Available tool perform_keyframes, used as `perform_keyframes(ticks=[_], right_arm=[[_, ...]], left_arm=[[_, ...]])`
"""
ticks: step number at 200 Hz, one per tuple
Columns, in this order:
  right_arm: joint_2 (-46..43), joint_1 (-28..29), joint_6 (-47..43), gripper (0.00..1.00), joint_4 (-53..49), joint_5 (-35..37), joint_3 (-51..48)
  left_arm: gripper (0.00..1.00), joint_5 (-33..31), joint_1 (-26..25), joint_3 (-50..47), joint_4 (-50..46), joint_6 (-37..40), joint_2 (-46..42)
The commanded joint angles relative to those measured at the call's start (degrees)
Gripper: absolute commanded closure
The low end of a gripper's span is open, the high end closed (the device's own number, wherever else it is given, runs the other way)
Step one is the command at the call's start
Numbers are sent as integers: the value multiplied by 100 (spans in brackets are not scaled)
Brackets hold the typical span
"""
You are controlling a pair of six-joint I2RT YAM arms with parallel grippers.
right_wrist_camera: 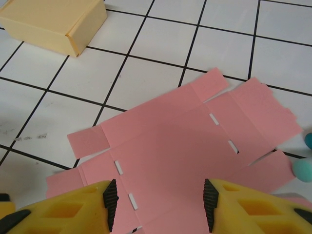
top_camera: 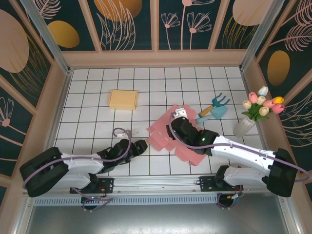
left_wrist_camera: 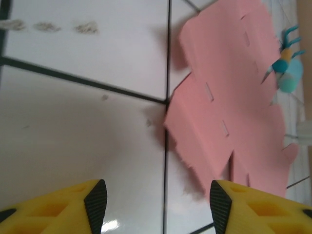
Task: Fold the paper box
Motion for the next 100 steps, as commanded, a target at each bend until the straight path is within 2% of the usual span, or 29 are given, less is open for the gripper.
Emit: perform_keyframes(ticks=[1, 39, 100], right_arm=[[-166, -73, 57, 47, 357, -130, -145], [-182, -168, 32, 47, 439, -167, -280], [-175, -234, 41, 47, 577, -132, -367]], left_arm=[[42, -169, -144, 200, 861, -419, 621], [45, -211, -236, 471, 1065, -539, 1173], [47, -508, -493, 696, 791, -932, 1256]])
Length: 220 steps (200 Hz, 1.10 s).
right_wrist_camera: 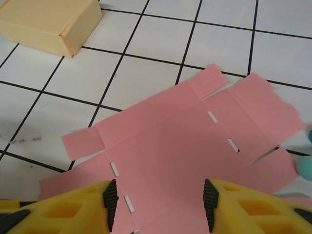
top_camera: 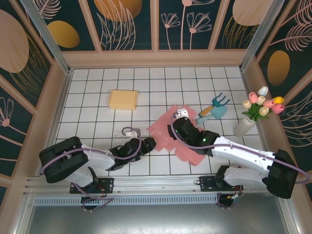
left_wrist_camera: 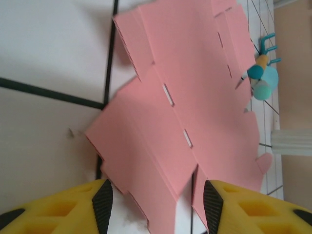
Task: Fold the paper box
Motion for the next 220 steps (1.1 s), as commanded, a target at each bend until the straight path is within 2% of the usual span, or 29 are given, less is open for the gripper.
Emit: perform_keyframes(ticks=[1, 54, 80, 88, 96, 99, 110, 120, 132, 146, 173, 189, 202, 220], right_arm=[[-109, -59, 43, 47, 265, -17, -97], [-63, -83, 70, 47, 406, 1, -186], [-44, -81, 44, 47, 445, -101, -203], [-73, -83, 23, 47, 463, -137, -212], [-109, -85, -31, 47, 500, -185, -213], [-120, -81, -59, 47, 519, -209, -206], [-190, -90, -165, 47, 550, -254, -155], [-238, -91, -256, 47, 513, -278, -51], [-274, -94, -376, 47, 428, -272, 140], [-274, -110, -652, 46, 365, -380, 403], [-319, -144, -1941, 46, 855, -631, 798], [-290, -267, -3127, 44, 1397, -952, 887], [-200, -466, -4375, 40, 1619, -1665, 985], [19, -830, -6316, 38, 1331, -2522, 1216]], left_arm=[[47, -196, -37, 94, -34, -412, 85], [55, -415, -43, 242, 242, -743, 485], [75, -518, -38, 118, 923, -641, 728], [85, -581, -43, 11, 1236, -570, 777], [99, -619, -40, -37, 1418, -421, 784], [100, -620, -38, -32, 1420, -358, 771], [100, -664, -35, 111, 1136, -2, 630], [100, -814, -34, 398, 419, 504, 403], [100, -1173, -35, 811, -620, 1093, 124], [100, -1602, -26, 1091, -1314, 1791, -164], [100, -2330, -27, 1523, -2348, 3158, -447], [100, -2656, -26, 1649, -2622, 3804, -489], [100, -2872, -27, 1499, -2365, 4311, -588], [100, -3101, -30, 1000, -1561, 4949, -842]])
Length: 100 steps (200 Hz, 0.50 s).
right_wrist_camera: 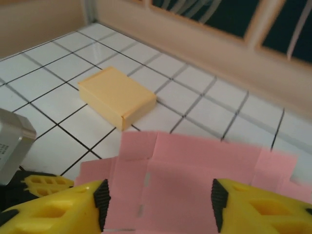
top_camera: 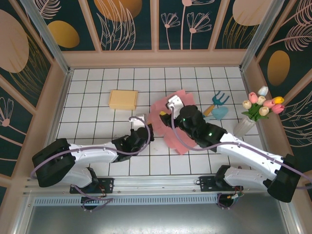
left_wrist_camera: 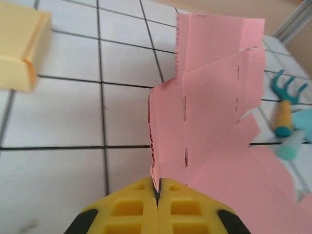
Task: Fold the paper box
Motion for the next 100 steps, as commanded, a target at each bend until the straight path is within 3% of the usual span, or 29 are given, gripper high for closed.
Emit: perform_keyframes(ticks=[1, 35, 61, 100], right_arm=[[218, -414, -3070, 38, 185, -1275, 366], [903, -1348, -5361, 38, -1402, -2487, 1289], [1379, -1617, -6483, 38, -2036, -1984, 1720], [1977, -1860, -6916, 39, -2791, -1769, 2239]], left_arm=[[100, -714, -4, -502, 317, 1458, -319], [100, -411, 1, -1405, 1816, 2337, -681], [100, -181, -11, -1702, 2324, 2680, -713], [100, -180, -9, -2203, 3137, 2996, -924]])
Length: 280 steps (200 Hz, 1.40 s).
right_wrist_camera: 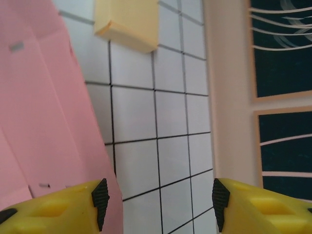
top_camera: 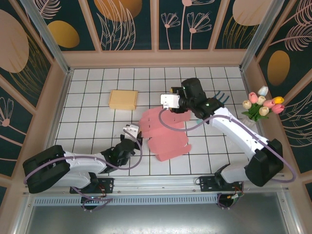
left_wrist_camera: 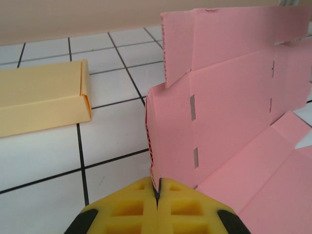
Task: Fold the paper box
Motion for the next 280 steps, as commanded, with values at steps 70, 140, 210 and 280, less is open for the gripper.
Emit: perform_keyframes(ticks=[70, 140, 210, 280], right_arm=[[871, 14, -951, 42, -1359, 100, 776], [1257, 16, -811, 52, -1565, -74, 969], [1273, 17, -714, 69, -1851, -165, 1108], [1254, 39, -624, 67, -2226, -250, 1321]], left_arm=[[100, 148, -11, -437, 1088, 518, -354], [100, 304, -11, -692, 1257, 518, -759], [100, -33, -11, -633, 1104, 461, -764], [100, -46, -7, -588, 1138, 422, -687]])
